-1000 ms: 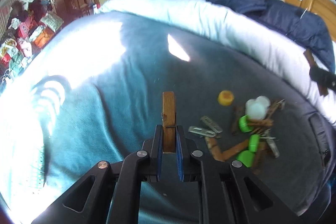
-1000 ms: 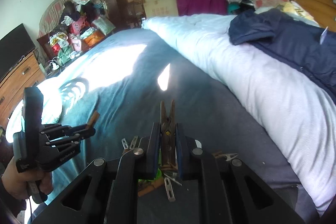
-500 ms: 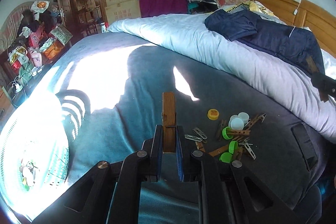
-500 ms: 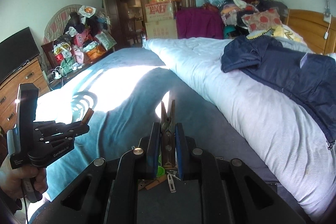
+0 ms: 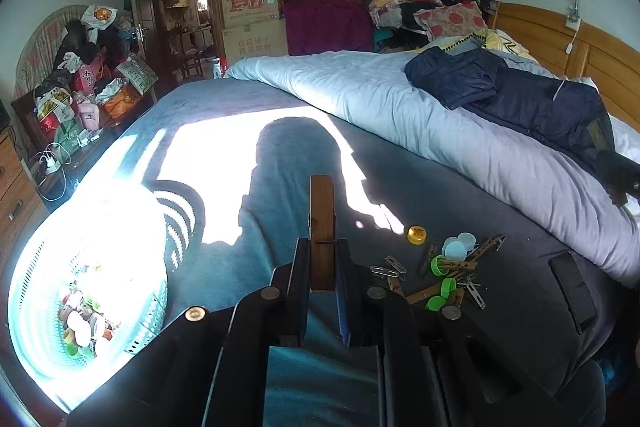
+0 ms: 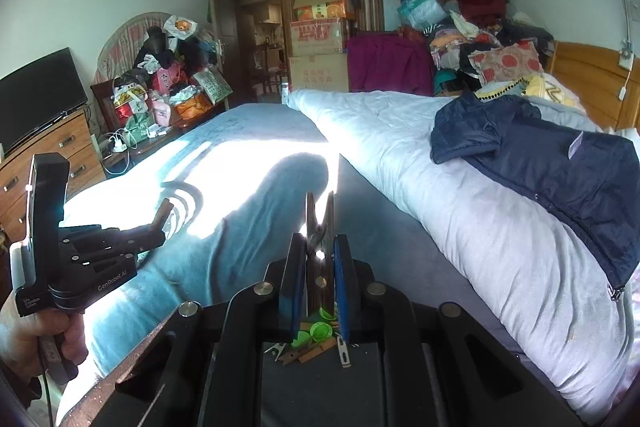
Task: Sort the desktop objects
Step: 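Lift both held clothespins and carry them over the light-blue basket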
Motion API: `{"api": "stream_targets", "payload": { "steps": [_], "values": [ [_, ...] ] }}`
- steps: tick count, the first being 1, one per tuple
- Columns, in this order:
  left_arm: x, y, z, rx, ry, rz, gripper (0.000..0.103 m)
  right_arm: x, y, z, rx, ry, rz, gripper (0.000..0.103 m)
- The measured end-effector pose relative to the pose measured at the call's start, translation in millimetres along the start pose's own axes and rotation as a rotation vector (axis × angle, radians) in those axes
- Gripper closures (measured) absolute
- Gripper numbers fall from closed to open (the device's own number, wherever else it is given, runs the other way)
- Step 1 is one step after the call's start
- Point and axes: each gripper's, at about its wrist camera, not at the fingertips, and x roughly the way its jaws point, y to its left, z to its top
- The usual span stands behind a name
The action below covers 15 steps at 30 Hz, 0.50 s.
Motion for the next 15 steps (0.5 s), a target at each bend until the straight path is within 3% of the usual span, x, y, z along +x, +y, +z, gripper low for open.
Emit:
{"api": "stream_targets", "payload": {
  "steps": [15],
  "values": [
    [-5,50,-2,-0.074,0.011,0.099,0.091,20,48,11,-0.015,0.029,0.087,0.09]
  ]
}}
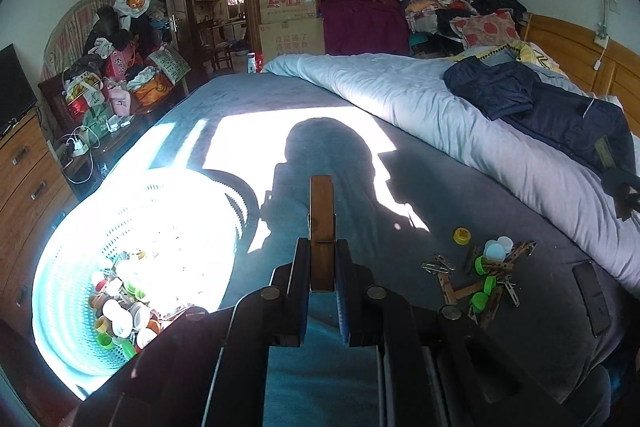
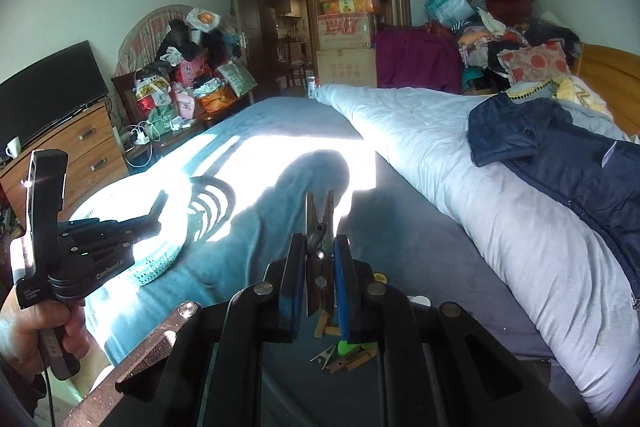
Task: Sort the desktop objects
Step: 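Lift both held clothespins and carry them over the light-blue basket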
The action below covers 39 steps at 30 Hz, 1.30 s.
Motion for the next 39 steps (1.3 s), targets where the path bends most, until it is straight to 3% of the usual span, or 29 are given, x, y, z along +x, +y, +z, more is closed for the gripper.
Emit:
{"api": "stream_targets", "payload": {
  "steps": [22,39],
  "values": [
    [6,104,14,-0.056,0.009,0.122,0.091,63,99,60,-0.066,0.004,0.151,0.09],
    [17,202,9,-0.122,0.054,0.234,0.091,119,213,93,-0.178,0.063,0.289,0.09]
  ]
}}
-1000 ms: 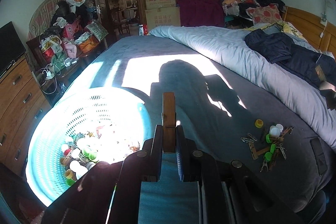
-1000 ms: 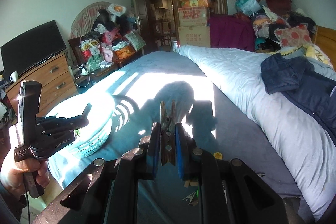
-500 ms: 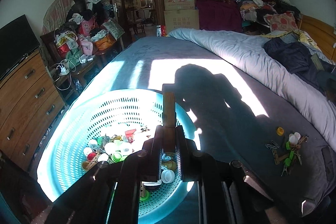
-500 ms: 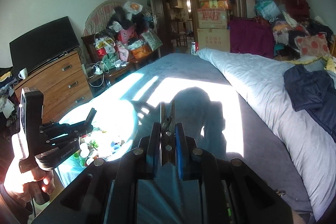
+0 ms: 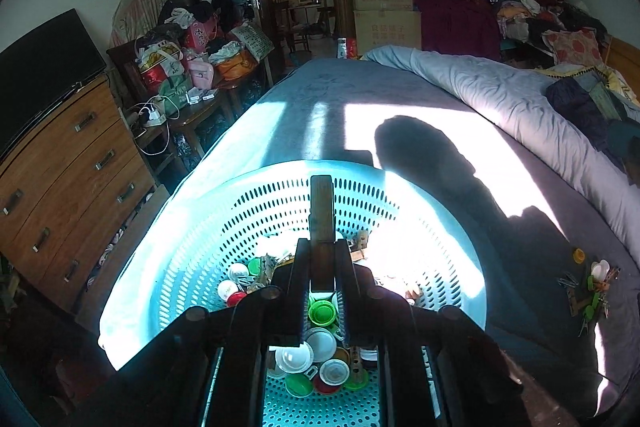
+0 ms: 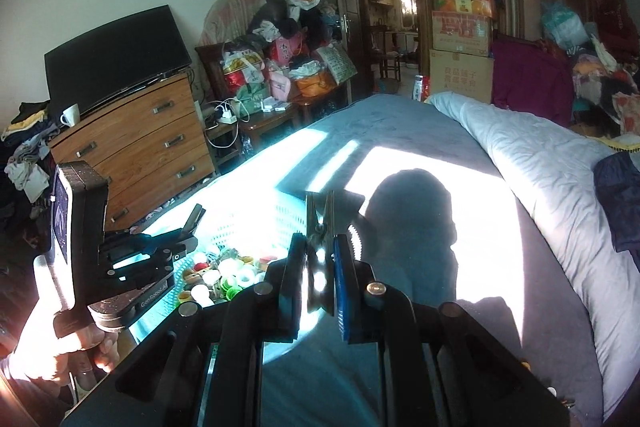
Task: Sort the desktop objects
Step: 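Lift both held clothespins and carry them over the light-blue basket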
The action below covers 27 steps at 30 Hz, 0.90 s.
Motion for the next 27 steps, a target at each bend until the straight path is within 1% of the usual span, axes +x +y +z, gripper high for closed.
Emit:
{"api": "stream_targets", "payload": {
  "steps": [4,13,19,20,23,27],
  "values": [
    [12,15,0,-0.003,0.026,0.011,0.091,23,17,12,-0.028,0.029,0.026,0.09],
    [45,33,2,0.027,0.139,-0.004,0.091,73,49,22,-0.061,0.11,0.09,0.09],
    [58,39,3,0.06,0.204,-0.028,0.091,97,49,23,-0.022,0.173,0.138,0.09],
    [62,39,2,0.06,0.228,-0.032,0.091,100,50,23,-0.02,0.184,0.143,0.09],
    [71,41,-3,0.068,0.273,-0.045,0.091,108,50,21,-0.014,0.212,0.157,0.09],
    [81,40,-11,0.083,0.306,-0.062,0.091,117,49,17,0.002,0.246,0.176,0.09]
  ]
}}
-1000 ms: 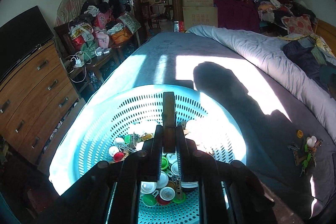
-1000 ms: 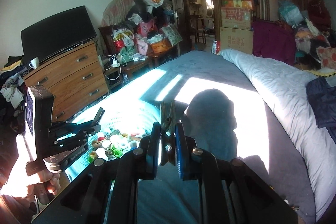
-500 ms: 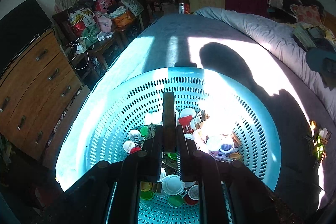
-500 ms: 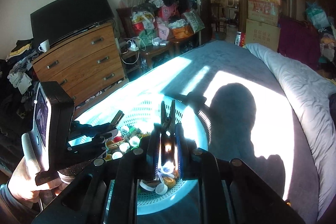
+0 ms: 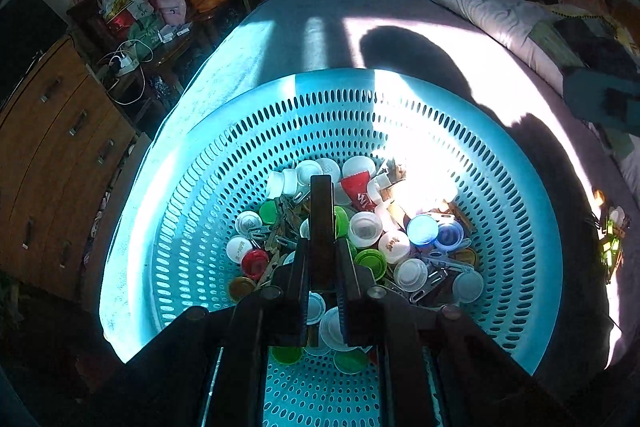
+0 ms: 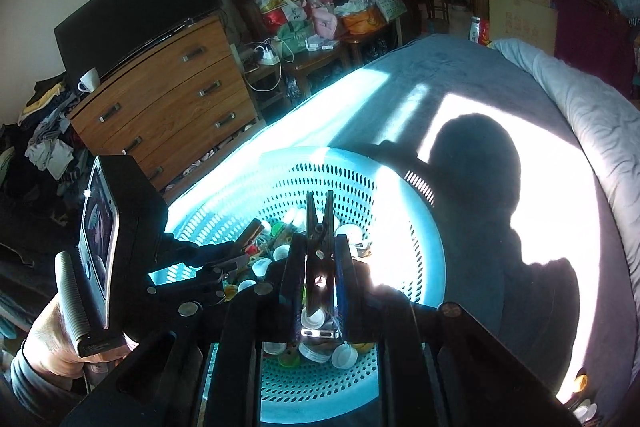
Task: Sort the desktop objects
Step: 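Lift both held clothespins and carry them over the light-blue basket, then open both tools to drop the clothespins into the basket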
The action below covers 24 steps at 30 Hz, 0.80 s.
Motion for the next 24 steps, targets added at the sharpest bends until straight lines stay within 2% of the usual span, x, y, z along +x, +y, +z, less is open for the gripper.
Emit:
{"api": "stream_targets", "payload": {
  "steps": [14,20,22,24],
  "values": [
    [32,3,-9,0.003,0.066,-0.019,0.091,26,-2,-8,-0.005,0.063,0.013,0.09],
    [35,10,-7,-0.016,0.066,0.008,0.09,31,-1,-7,-0.014,0.068,0.013,0.087],
    [35,12,-7,-0.02,0.065,0.026,0.068,30,0,-7,-0.015,0.061,0.005,0.084],
    [31,12,-8,-0.016,0.052,0.041,0.064,27,0,-7,-0.017,0.053,0.003,0.075]
  ]
}}
